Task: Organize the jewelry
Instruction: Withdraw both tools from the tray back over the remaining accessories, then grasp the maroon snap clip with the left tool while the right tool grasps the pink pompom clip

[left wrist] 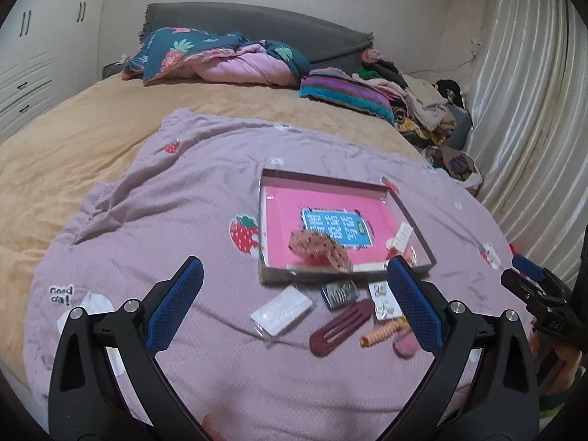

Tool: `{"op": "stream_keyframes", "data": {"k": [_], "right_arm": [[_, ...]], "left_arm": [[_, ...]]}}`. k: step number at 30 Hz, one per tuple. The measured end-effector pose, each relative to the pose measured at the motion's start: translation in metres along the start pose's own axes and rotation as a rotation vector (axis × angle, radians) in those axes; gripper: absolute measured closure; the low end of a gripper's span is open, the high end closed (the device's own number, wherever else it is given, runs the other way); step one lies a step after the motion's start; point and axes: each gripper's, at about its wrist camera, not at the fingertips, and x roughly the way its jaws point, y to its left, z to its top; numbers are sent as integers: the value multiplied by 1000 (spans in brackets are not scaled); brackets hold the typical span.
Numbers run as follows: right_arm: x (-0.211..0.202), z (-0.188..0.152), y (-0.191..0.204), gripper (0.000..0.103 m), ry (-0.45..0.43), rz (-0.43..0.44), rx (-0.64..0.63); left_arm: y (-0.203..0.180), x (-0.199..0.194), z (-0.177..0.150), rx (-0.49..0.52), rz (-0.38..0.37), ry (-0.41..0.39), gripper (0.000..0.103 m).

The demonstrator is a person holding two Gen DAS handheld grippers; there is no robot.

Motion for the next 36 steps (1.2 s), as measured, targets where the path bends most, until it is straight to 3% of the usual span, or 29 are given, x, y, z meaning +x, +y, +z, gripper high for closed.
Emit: {"op": "stream_keyframes", "data": {"k": [23,36], "right_arm": [[-4,-63,26,6,130,8,-118],[38,-88,39,8,221,-1,-217]], "left_arm": [[-22,11,-60,112,8,123,10],[-10,36,-87,152,44,182,10]]}}
